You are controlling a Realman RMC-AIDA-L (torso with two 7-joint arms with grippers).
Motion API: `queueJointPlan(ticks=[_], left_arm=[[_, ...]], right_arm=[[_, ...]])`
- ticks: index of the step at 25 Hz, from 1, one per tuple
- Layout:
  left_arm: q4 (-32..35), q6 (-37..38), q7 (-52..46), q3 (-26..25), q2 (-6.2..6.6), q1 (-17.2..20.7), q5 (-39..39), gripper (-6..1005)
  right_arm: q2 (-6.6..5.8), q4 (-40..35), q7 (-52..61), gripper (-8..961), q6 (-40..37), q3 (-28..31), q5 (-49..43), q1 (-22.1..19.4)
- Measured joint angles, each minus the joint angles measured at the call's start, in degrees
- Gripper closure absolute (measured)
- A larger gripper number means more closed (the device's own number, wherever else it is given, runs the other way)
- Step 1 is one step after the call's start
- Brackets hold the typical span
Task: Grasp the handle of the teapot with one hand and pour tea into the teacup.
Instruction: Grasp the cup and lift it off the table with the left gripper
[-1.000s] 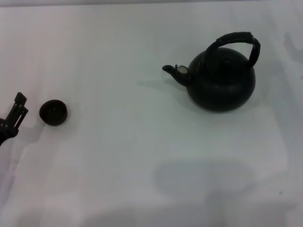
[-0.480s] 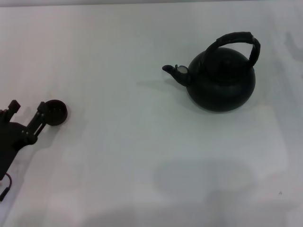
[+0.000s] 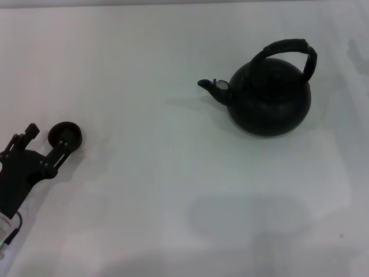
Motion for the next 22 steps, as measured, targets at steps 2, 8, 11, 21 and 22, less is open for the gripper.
queueJointPlan(ticks=[2, 8, 11, 21, 22], left_arm=[[0.1, 0.0, 0.0, 0.0, -0.04, -0.1, 0.0, 200], [0.1, 0.2, 0.0, 0.0, -0.01, -0.1, 0.4, 200], [0.1, 0.8, 0.0, 0.0, 0.01, -0.1, 0.6, 200], [-0.3, 1.7, 1.8, 0.0, -0.03, 0.0, 0.7, 200], [-0.3, 1.7, 2.0, 0.0, -0.03, -0.1, 0.7, 201]], right_arm=[[0.0, 0.0, 0.0, 79, 0.0, 0.0, 0.0, -0.1], [0.0, 0.0, 0.1, 79, 0.0, -0.1, 0.0, -0.2], [0.0, 0.1, 0.1, 79, 0.0, -0.2, 0.0, -0.2], [0.01, 0.1, 0.2, 80, 0.0, -0.3, 0.0, -0.3], [0.0, 0.1, 0.2, 80, 0.0, -0.3, 0.0, -0.3]])
